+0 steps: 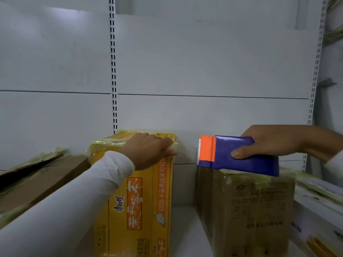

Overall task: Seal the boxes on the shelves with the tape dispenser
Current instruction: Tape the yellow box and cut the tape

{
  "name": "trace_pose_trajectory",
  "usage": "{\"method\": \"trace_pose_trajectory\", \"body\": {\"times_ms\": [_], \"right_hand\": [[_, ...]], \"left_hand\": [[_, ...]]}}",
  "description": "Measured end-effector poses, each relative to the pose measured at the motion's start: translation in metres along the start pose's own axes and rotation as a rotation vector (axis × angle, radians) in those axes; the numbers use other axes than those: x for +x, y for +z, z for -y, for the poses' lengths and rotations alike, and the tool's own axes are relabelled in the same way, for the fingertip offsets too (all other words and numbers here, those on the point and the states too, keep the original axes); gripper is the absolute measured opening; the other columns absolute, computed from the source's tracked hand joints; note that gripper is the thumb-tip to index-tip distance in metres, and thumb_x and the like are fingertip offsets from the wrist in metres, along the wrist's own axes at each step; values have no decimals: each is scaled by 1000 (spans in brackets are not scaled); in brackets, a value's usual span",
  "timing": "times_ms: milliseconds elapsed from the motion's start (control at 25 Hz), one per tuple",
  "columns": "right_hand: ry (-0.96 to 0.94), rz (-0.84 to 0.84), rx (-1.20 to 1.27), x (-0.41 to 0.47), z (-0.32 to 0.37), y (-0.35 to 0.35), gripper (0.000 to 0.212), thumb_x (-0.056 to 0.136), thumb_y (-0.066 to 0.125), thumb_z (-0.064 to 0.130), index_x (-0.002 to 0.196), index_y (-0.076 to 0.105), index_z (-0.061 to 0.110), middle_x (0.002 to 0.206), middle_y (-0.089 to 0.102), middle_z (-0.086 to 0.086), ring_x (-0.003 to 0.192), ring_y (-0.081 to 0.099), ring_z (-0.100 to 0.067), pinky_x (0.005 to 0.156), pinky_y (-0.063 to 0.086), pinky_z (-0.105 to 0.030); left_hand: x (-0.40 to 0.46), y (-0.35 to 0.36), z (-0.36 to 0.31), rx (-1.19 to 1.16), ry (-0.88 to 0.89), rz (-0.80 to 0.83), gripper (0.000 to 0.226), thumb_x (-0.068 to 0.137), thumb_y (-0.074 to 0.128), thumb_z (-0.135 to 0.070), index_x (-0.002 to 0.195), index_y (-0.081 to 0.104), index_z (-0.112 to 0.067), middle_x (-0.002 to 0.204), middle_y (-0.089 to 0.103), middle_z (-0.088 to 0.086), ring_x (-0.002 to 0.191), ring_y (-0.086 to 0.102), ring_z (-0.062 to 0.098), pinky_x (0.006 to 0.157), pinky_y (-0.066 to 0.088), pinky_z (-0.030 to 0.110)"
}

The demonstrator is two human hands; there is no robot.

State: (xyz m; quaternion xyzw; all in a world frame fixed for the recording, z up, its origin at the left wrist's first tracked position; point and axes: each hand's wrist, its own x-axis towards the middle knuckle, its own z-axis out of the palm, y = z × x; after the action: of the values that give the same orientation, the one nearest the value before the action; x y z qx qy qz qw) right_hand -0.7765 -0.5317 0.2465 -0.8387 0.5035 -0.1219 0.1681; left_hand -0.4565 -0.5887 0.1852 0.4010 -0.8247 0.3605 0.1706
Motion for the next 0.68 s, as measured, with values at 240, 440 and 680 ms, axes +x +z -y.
{"method": "trace_pose_trajectory", "body": {"times_ms": [240,440,680], "right_hand": [[121,-65,-65,18,11,11,63,77,63,64,85,68,2,75,73,-10,59,63,-14,61,44,-25],[195,-182,-306,57,42,35,51,82,63,62,70,56,13,65,59,-1,55,54,-14,55,39,-26],[167,-390,-690,70,83,42,42,78,63,60,70,44,22,70,54,3,61,52,-16,51,31,-28]], "left_hand": [[3,7,-1,-22,-17,-39,71,84,5,-70,116,52,-26,96,69,0,82,65,25,65,40,33],[0,6,-2,-40,-34,-48,86,73,-9,-72,112,52,-26,84,65,-5,71,61,16,62,41,28],[4,3,-7,-58,-40,16,66,87,10,-65,116,51,-22,88,65,-3,76,63,17,69,48,28]]}}
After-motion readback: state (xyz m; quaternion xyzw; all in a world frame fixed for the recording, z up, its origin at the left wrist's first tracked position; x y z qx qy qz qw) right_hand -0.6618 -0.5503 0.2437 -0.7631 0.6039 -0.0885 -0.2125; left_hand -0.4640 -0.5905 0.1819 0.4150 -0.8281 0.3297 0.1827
